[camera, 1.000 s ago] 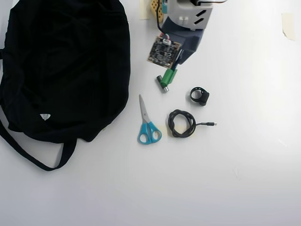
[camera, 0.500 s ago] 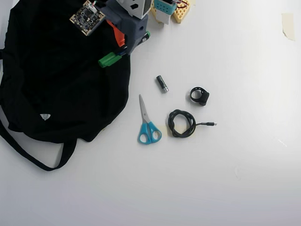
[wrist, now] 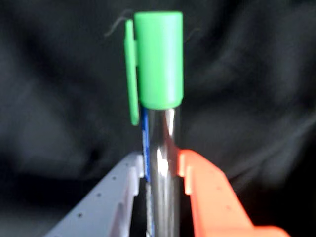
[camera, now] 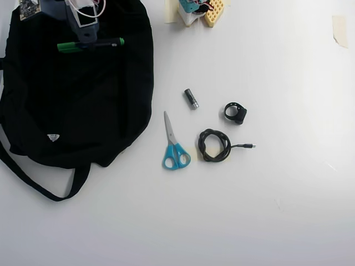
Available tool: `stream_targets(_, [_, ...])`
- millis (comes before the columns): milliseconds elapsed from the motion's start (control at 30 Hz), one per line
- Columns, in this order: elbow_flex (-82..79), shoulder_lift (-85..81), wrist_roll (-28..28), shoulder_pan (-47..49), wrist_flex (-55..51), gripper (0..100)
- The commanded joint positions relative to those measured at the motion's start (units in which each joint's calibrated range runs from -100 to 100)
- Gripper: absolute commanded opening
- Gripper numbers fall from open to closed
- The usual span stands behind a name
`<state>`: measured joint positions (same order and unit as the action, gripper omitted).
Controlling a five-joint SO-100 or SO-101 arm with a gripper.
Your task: Put the green marker into the black bag
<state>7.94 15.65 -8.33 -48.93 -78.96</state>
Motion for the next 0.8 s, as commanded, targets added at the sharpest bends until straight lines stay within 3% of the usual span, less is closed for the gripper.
stream_targets(0, [11.4,5.5,1.2,-4.8,0.4,2])
stream_targets(67, [13.3,9.2,0.9,-4.8,0.1,5])
stream_targets(133, [13.3,8.0,0.7,-4.3,-0.1,19])
stream_targets(167, [14.4,6.4,0.5,-4.2,-2.7,25])
stream_targets(233, [18.9,0.9,0.4,-3.0,-9.3,28])
stream_targets(333, [20.8,-12.4,-1.1,4.7,-18.9,28])
stream_targets(433, [20.6,-21.1,-1.2,19.5,-20.3,4])
stream_targets(467, [20.6,-21.9,-2.5,22.8,-20.3,2])
stream_targets(633, [18.9,-29.3,-2.7,44.8,-20.3,2])
stream_targets(767, [1.3,-41.4,-2.6,50.1,-15.6,2])
